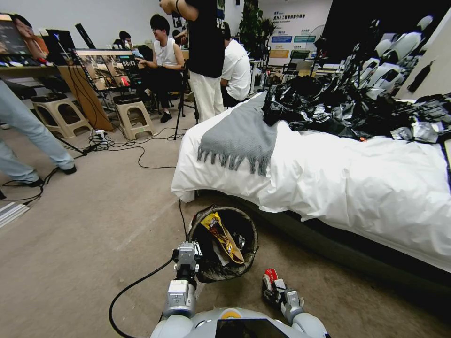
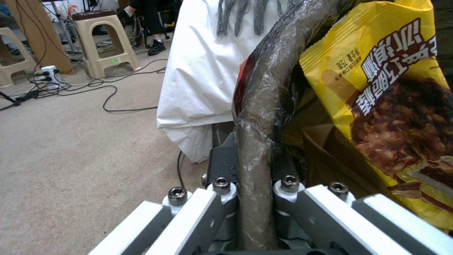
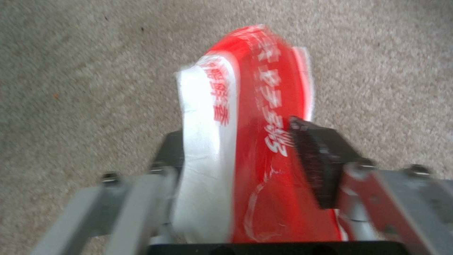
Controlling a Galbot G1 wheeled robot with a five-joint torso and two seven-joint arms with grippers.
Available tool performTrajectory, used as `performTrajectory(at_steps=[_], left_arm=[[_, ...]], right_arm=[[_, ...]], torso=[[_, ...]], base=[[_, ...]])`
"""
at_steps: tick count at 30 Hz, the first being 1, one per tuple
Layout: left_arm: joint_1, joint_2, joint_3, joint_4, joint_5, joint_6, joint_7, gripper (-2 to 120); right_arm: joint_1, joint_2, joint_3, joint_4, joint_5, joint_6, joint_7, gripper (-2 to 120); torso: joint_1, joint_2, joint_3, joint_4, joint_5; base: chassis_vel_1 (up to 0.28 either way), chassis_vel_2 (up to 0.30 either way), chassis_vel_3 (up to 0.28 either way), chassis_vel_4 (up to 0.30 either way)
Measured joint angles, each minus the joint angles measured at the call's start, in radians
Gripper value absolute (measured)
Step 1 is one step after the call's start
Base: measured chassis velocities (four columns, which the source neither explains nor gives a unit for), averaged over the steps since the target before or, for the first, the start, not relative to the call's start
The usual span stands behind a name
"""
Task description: Pick up the trash bin, then pick up the garbage from the floor and place it into the trash bin.
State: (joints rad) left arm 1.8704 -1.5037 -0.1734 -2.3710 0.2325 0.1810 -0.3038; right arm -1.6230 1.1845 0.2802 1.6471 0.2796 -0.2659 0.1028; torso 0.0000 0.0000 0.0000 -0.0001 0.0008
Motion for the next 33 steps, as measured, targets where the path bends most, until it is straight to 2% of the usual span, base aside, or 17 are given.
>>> performTrajectory(at_steps=[1, 2, 5, 6, 9, 11, 21, 27, 33], left_arm=[[0.0, 0.0, 0.0, 0.001, 0.0, 0.0, 0.0, 1], [0.0, 0.0, 0.0, 0.001, 0.0, 0.0, 0.0, 1], [0.0, 0.0, 0.001, 0.002, 0.0, 0.0, 0.0, 1], [0.0, 0.0, 0.001, 0.002, 0.0, 0.0, 0.0, 1], [0.0, 0.0, 0.001, 0.003, 0.0, 0.0, 0.0, 1], [0.0, 0.0, 0.001, 0.003, 0.0, 0.0, 0.0, 1], [-0.002, -0.001, 0.002, 0.007, 0.001, 0.0, 0.001, 1], [-0.003, -0.001, 0.002, 0.01, 0.001, 0.0, 0.001, 1], [-0.003, 0.0, 0.002, 0.01, 0.001, 0.0, 0.001, 1]], right_arm=[[0.0, 0.0, 0.002, 0.0, -0.001, 0.002, 0.0, 30], [0.0, 0.0, 0.002, 0.0, -0.001, 0.002, 0.0, 30], [-0.001, 0.001, 0.006, 0.0, -0.009, 0.011, 0.0, 18], [-0.001, 0.001, 0.006, 0.0, -0.009, 0.011, 0.0, 18], [-0.001, 0.0, 0.01, -0.001, -0.016, 0.02, -0.003, 3], [0.0, -0.002, 0.013, -0.002, -0.017, 0.023, -0.005, 0], [0.008, -0.002, 0.033, 0.002, -0.046, 0.06, -0.011, 0], [0.012, 0.015, 0.061, 0.028, -0.141, 0.165, -0.015, 0], [0.013, 0.031, 0.092, 0.131, -0.169, 0.249, -0.011, 0]], torso=[[0.0, 0.0, 0.0, 0.0, -0.0004], [0.0, 0.0, 0.0, 0.0, -0.0004], [0.0, 0.0, 0.0, 0.0, -0.0007], [0.0, 0.0, 0.0, 0.0, -0.0007], [0.0, 0.0, 0.0, 0.0001, -0.0007], [0.0, 0.0, 0.0, 0.0002, -0.0007], [0.0, 0.0, 0.0, 0.0002, -0.0007], [0.0, 0.0, 0.0, 0.0001, -0.0008], [0.0, 0.0, 0.0, 0.0002, -0.0008]], base=[[0.0, 0.0, 0.0, 0.0], [0.0, 0.0, 0.0, 0.0], [0.0, 0.0, 0.0, 0.0], [0.0, 0.0, 0.0, 0.0], [0.0, 0.0, 0.0, 0.0], [0.0, 0.0, 0.0, 0.0], [0.0, 0.0, 0.0, 0.0], [0.0, 0.0, 0.0, 0.0], [0.0, 0.0, 0.0, 0.0]])
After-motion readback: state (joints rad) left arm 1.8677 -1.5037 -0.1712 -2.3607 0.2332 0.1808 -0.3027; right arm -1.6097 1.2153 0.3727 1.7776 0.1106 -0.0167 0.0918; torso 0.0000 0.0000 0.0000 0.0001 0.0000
